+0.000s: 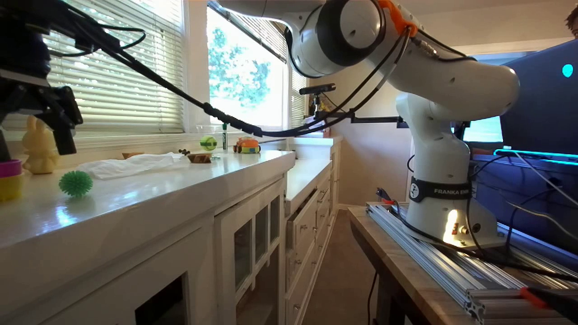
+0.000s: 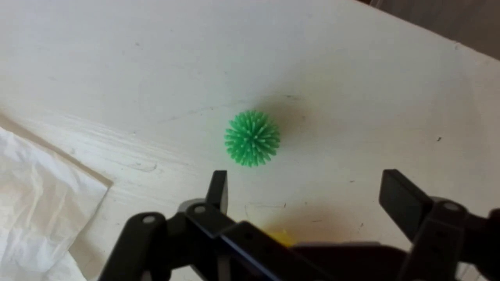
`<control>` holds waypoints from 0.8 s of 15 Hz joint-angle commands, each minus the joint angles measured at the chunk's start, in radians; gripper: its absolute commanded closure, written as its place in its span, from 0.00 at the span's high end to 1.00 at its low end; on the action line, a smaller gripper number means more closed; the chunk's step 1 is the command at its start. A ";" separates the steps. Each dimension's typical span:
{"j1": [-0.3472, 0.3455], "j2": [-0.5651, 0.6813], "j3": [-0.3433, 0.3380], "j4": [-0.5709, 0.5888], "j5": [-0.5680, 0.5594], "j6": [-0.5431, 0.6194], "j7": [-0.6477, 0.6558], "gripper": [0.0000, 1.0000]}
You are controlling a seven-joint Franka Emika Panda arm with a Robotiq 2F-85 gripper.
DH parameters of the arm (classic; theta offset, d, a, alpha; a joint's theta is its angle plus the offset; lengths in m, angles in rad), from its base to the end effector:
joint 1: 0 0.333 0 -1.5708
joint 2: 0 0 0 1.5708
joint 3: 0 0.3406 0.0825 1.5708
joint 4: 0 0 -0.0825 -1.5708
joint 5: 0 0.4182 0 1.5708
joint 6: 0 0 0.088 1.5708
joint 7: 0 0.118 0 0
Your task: Stack the bowls, then place the green toy inside the pink bowl
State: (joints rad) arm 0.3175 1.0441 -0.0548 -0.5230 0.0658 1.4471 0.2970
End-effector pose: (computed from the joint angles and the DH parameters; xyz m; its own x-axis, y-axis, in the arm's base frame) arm 0.7893 0.2471 0.3896 0.9928 -0.0067 -0.1192 -0.0047 -0.9998 0.0172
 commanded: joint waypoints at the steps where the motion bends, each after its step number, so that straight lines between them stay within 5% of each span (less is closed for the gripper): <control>1: 0.007 0.016 -0.021 -0.010 -0.018 0.007 0.014 1.00; 12: 0.004 0.074 -0.039 0.001 -0.003 0.057 0.023 1.00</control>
State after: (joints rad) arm 0.3164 1.1193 -0.0878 -0.5235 0.0657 1.4974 0.2970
